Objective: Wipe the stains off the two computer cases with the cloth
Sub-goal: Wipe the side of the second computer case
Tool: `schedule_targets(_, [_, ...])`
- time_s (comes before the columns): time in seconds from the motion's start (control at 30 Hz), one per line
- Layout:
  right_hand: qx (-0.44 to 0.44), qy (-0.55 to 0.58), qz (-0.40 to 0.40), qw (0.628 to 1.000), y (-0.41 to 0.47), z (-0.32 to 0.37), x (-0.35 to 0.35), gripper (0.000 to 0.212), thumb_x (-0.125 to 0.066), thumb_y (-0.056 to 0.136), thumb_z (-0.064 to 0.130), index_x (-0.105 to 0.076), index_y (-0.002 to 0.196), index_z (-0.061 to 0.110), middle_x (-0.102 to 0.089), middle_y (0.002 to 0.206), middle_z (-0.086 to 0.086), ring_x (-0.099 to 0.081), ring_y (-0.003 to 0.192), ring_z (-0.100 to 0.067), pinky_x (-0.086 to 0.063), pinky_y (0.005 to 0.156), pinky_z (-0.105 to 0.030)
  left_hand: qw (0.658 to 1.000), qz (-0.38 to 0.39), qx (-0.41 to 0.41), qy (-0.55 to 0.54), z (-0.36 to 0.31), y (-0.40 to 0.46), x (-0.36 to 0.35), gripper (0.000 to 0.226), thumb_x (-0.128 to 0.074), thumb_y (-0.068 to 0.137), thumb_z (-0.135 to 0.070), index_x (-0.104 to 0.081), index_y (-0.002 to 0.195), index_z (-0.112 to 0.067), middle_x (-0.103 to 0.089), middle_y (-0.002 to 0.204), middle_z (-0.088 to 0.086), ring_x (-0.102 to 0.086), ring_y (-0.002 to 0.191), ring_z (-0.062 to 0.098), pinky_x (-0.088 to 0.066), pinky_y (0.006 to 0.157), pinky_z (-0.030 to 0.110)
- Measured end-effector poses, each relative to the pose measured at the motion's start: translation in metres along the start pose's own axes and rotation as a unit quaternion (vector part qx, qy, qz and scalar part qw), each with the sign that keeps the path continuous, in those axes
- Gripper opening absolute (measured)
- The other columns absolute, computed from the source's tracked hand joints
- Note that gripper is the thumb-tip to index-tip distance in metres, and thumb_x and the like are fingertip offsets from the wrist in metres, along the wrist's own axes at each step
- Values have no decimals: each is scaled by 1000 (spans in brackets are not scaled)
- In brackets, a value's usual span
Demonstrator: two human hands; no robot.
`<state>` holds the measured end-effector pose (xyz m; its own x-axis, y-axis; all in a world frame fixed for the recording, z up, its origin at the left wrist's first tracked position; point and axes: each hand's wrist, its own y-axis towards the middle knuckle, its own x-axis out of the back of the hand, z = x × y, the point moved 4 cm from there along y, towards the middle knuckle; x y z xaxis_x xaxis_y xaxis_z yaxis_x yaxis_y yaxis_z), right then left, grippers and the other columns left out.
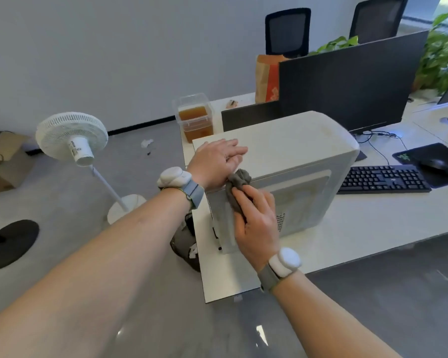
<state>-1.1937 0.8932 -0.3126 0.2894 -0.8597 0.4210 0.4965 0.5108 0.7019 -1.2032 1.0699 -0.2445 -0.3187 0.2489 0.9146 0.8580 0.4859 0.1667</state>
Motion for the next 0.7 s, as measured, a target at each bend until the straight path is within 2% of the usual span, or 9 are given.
schedule_targets(0.07, [-24,6,14,1000,-11,9,-13,42,-65,85,-9,-69,126,0,-61,119,-17,-58,103,-35,-51,92,-37,1000,-2,3,-4,2,1,0,39,-44,105,-42,-60,141,-41,-45,159,-8,-33,150,17,-18,124,47])
schedule_targets(0.23, [16,-60,84,995,-25,9,-45,27,-72,86,0,-75,113,7,-69,106,-8,-59,86,-30,-52,72,-35,1000,4,8,5,2,1,-1,39,-41,108,-42,-57,143,-42,-42,161,-11,-29,152,16,-14,124,46])
schedule_targets(0.3, [-20,-89,157,983,-38,0,-58,28,-70,85,3,-76,111,13,-69,105,-5,-60,85,-30,-53,68,-35,1000,3,9,5,1,1,0,39,-41,107,-41,-57,143,-42,-42,160,-10,-30,152,17,-15,124,46])
schedule_targets(0.4, [-115,-75,249,959,-57,-13,-66,32,-61,86,7,-76,113,16,-71,106,-5,-66,93,-32,-56,75,-36,1000,0,15,5,1,1,-1,38,-42,107,-41,-59,142,-42,-43,160,-10,-31,151,17,-15,123,45])
schedule_targets(0.43, [-140,-49,244,958,-59,-12,-62,32,-60,87,10,-76,114,15,-72,106,-5,-66,94,-31,-55,79,-33,1000,-2,17,3,0,1,-1,37,-43,107,-41,-59,141,-42,-44,159,-10,-31,151,17,-15,123,44])
schedule_targets(0.5, [-174,9,181,968,-52,-3,-45,30,-60,89,16,-75,114,15,-71,106,-2,-65,95,-24,-50,83,-26,1000,-8,19,-2,1,2,-1,36,-45,106,-41,-61,139,-42,-46,158,-11,-33,150,16,-16,122,43])
schedule_targets(0.63, [-163,65,-27,984,-12,7,0,29,-64,88,5,-69,115,6,-63,111,-4,-59,99,-13,-45,89,-16,1000,-14,26,-5,3,3,-2,35,-47,105,-41,-62,137,-43,-47,157,-12,-34,149,15,-17,123,42])
schedule_targets(0.7, [-145,35,-29,988,2,1,5,35,-63,88,4,-66,123,5,-61,120,-6,-57,106,-17,-46,94,-21,1000,-12,28,-1,4,3,-2,36,-47,105,-42,-62,138,-43,-47,157,-12,-34,149,15,-18,123,43])
